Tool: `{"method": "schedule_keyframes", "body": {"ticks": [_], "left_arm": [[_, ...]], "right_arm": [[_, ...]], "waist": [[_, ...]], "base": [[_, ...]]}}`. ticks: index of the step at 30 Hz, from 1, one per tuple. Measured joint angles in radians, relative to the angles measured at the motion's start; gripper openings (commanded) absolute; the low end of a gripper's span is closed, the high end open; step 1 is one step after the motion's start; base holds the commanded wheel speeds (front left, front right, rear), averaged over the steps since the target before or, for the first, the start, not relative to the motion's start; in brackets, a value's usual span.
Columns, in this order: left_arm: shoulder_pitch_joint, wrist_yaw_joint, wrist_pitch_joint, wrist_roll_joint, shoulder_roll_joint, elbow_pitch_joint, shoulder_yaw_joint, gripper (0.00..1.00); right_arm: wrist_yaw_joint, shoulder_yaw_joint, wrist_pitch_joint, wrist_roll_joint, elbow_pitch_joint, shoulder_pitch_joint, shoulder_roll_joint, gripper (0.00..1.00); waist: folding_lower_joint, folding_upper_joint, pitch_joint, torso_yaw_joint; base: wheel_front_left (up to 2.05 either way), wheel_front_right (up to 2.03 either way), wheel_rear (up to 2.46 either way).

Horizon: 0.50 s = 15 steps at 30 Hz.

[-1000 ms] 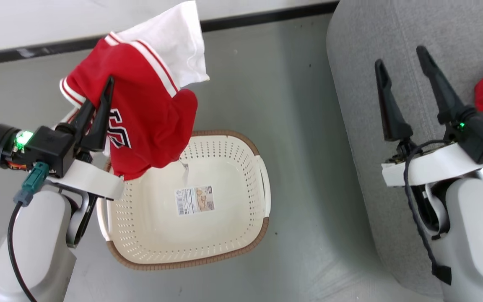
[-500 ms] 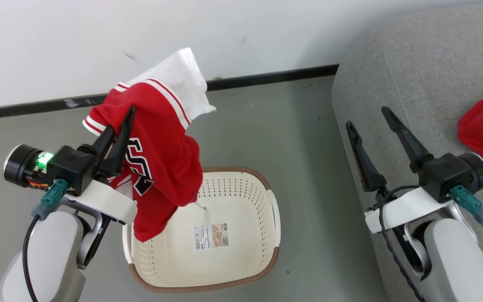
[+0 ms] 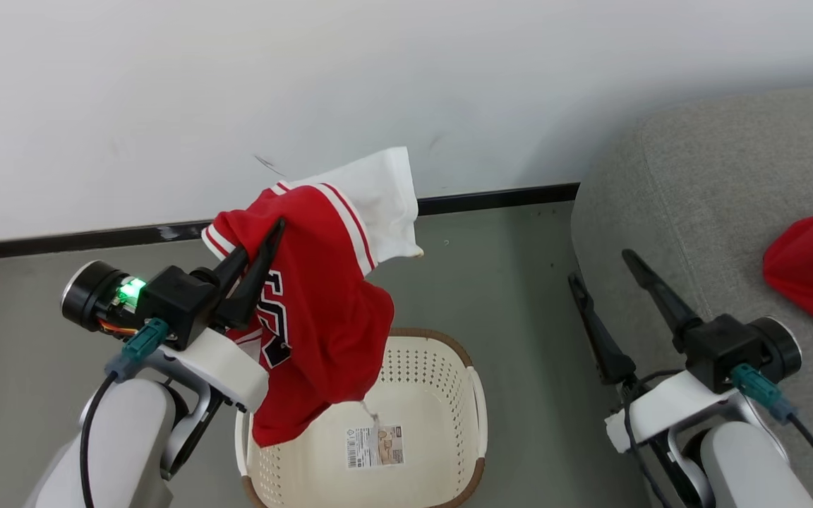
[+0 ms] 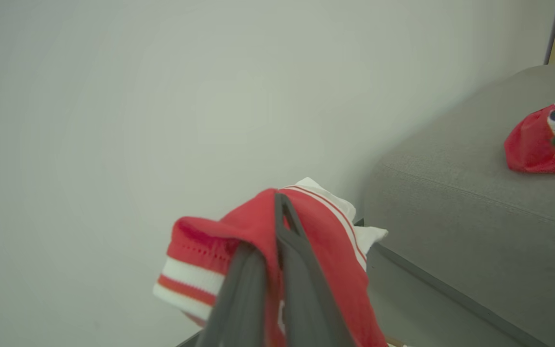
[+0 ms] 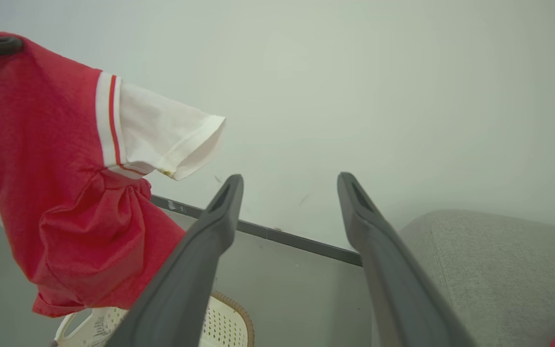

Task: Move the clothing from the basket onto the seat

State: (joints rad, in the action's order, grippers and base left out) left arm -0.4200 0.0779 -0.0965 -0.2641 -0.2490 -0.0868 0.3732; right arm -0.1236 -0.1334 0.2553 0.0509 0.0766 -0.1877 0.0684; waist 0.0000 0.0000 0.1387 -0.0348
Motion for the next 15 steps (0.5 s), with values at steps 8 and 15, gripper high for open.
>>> {"method": "schedule_keyframes", "body": {"ticks": [8,15], "left_arm": [[0.000,0.015,0.045,-0.001,0.005,0.042,0.059,0.00],[-0.010,0.030,0.079,-0.001,0.024,0.077,0.096,0.00]], "right_arm": [[0.000,-0.173,0.000,-0.018,0.040,0.021,0.063,1.00],[0.000,-0.306,0.000,-0.067,0.076,0.019,0.097,1.00]], "waist": [[0.0000,0.0000,-0.056,0.012],[0.0000,0.0000,-0.088,0.021]], "base": [[0.00,0.00,0.00],[0.00,0.00,0.00]]}}
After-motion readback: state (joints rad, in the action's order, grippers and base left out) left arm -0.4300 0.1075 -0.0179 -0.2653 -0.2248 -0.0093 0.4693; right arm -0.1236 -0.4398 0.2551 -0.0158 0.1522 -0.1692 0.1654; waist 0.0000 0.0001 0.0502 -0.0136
